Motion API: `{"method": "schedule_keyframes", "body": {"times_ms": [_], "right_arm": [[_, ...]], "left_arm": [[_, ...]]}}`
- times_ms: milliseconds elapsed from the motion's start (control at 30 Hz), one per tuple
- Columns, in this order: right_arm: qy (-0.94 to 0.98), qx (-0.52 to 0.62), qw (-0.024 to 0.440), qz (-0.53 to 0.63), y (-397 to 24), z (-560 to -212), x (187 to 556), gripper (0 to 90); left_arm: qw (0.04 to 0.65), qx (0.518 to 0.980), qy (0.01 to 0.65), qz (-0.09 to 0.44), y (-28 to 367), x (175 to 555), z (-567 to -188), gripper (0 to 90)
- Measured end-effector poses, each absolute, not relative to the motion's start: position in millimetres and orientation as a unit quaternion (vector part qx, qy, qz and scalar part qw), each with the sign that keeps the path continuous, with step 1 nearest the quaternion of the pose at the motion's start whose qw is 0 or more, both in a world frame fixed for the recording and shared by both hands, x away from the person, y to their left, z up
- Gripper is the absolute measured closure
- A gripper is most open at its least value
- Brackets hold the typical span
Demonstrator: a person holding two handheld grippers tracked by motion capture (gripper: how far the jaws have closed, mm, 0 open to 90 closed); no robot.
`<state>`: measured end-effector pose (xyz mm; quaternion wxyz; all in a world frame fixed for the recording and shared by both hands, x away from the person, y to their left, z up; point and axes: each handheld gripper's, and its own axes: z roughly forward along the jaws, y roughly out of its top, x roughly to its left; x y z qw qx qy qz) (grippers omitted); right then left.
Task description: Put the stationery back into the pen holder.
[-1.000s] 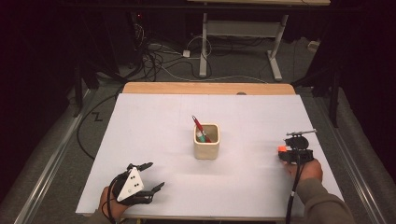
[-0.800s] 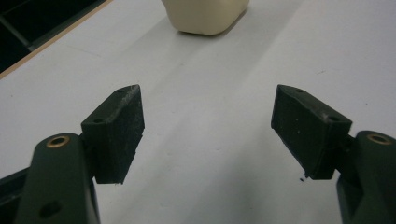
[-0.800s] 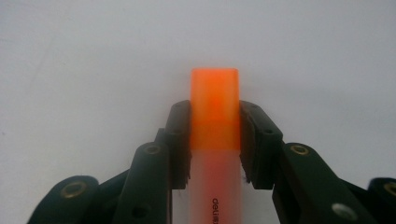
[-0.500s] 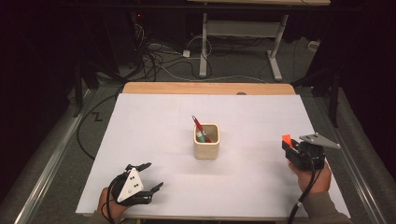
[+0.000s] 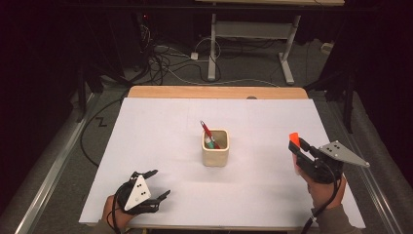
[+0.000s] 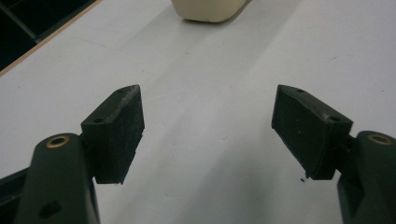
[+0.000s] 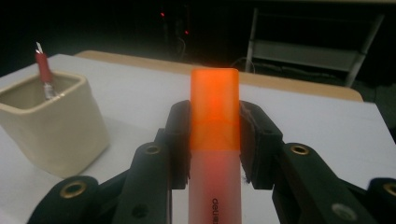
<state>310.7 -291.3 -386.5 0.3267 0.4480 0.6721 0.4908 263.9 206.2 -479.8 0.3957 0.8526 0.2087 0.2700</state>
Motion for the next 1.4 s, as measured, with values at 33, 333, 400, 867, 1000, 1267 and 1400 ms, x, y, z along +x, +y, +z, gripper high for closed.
{"method": "schedule_keyframes", "body": {"times_ms": [33,333,400,867,1000,1267,1400], "right_arm": [[0.67,0.445,0.321,0.499,-290.7,-385.3,310.9,67.3],[0.661,0.416,0.32,0.537,-287.6,-375.6,318.4,67.3],[0.661,0.409,0.318,0.542,-285.9,-373.9,321.0,67.3],[0.67,0.364,0.284,0.582,-253.6,-364.3,343.1,67.3],[0.678,0.345,0.275,0.588,-238.3,-362.6,350.3,67.3],[0.69,0.317,0.264,0.595,-209.4,-359.2,362.5,67.3],[0.693,0.311,0.255,0.598,-196.6,-359.7,366.6,67.3]], "left_arm": [[0.394,0.853,0.209,0.27,205.8,263.9,-479.9,24.7],[0.39,0.854,0.213,0.269,206.1,263.5,-480.9,24.8],[0.389,0.855,0.212,0.27,205.8,263.1,-481.4,24.8],[0.393,0.851,0.222,0.269,210.6,264.8,-481.3,24.8],[0.394,0.85,0.227,0.266,212.7,265.4,-481.3,24.7],[0.393,0.851,0.228,0.264,211.1,264.8,-481.6,24.6],[0.388,0.854,0.224,0.263,211.2,265.6,-482.6,24.6]]}}
